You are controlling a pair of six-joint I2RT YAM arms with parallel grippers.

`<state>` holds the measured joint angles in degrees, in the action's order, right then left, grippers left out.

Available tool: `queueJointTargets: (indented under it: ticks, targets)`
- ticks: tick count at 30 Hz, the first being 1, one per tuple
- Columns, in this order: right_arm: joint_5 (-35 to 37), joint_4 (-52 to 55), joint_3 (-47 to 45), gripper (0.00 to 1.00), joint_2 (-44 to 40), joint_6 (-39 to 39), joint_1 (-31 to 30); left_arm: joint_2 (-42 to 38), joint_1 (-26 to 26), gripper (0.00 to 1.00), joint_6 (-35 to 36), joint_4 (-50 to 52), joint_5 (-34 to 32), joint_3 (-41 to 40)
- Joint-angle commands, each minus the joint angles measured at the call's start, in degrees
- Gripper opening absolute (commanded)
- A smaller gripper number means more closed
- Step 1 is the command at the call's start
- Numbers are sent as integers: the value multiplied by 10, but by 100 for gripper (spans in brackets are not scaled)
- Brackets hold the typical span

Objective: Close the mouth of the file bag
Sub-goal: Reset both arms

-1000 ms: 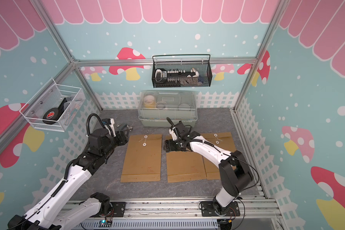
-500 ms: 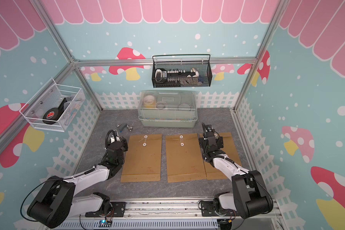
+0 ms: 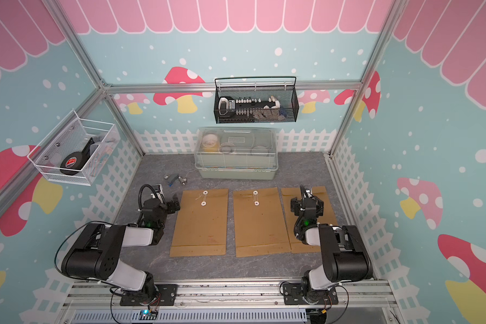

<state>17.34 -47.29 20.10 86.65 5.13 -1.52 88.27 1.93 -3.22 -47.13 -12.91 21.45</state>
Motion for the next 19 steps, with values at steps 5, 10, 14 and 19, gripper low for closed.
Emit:
queueJointTargets:
  ticks: [5, 10, 14, 19]
  targets:
    - [-12, -81, -12, 99, 3, -11, 0, -6, -9, 99, -12, -38, 18, 7]
    - [-13, -79, -12, 99, 3, -10, 0, -5, -7, 99, -10, -35, 13, 8]
    - [-12, -79, -12, 99, 2, -10, 0, -4, 2, 99, 3, -23, 12, 13]
    - [-12, -79, -12, 99, 3, -11, 0, -5, 6, 99, 3, -21, 4, 14]
